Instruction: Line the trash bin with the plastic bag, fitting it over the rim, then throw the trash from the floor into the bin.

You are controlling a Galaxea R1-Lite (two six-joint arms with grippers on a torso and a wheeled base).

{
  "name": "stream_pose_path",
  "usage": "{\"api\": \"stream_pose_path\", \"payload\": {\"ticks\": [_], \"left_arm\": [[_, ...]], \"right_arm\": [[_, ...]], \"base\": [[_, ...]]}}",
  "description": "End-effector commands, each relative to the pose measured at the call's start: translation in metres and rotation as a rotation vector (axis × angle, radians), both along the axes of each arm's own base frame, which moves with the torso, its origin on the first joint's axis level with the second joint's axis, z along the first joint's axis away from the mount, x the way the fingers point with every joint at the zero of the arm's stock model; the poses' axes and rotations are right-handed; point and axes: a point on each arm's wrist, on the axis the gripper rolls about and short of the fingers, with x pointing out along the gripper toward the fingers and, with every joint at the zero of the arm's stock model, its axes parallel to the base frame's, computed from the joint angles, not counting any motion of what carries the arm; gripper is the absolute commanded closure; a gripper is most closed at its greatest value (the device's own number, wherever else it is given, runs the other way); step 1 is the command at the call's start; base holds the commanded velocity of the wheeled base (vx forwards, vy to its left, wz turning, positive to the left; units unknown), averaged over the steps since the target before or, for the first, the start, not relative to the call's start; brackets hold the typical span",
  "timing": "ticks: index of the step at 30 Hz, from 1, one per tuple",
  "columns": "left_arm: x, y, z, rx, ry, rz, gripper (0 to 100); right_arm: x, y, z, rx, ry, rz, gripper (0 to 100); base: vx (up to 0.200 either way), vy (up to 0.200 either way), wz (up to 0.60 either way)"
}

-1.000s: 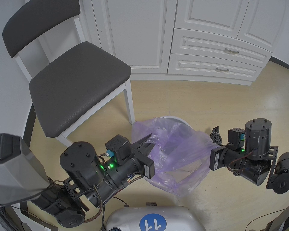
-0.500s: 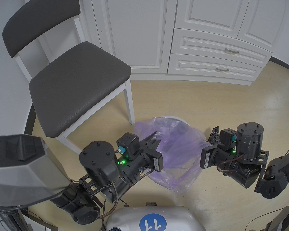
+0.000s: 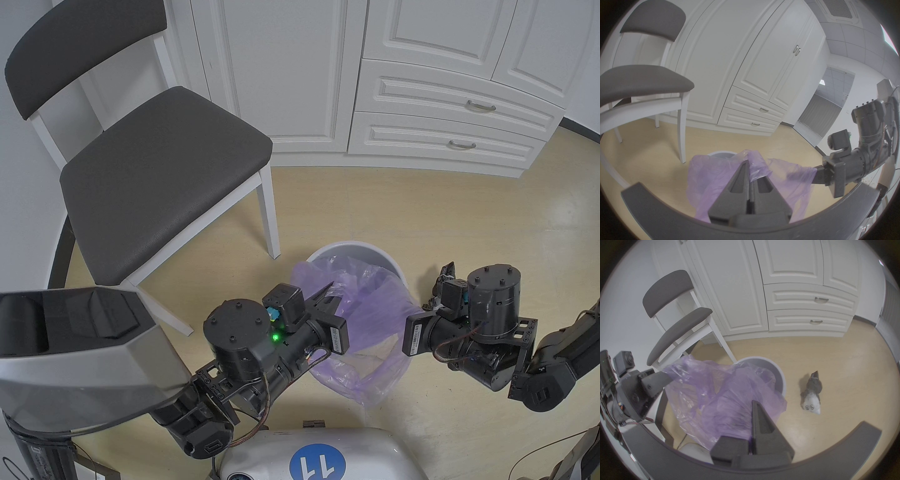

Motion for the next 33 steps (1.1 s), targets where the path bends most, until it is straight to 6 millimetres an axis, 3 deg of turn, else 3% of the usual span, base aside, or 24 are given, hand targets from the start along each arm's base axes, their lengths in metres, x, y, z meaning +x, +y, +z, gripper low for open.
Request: {"api": "stream_pose_path", "payload": {"ticks": [1,11,16,27,33], "left_arm": [[0.02,0.0,-0.021,0.005,0.037,0.037,100],[0.049,0.007,-0.019,-0.112,0.057,0.093,100],[0.057,0.008,-0.013,-0.151,0.048,0.104,100],[0.073,0.018,-0.011,-0.189,0.045,0.142,100],[0.078,0.015,-0.019,-0.198,0.059,0.144,100]], "right_arm": [[0.012,0.008,-0.015,0.055,0.028,0.015,100],[0.035,0.011,-0.036,0.138,-0.057,-0.014,100],[0.048,0.005,-0.04,0.141,-0.061,-0.052,100],[0.067,0.016,-0.053,0.243,-0.029,-0.088,100],[0.075,0.015,-0.057,0.255,-0.033,-0.107,100]], "base": [[0.0,0.0,0.0],[0.0,0.0,0.0],[0.0,0.0,0.0],[0.0,0.0,0.0],[0.0,0.0,0.0]]}}
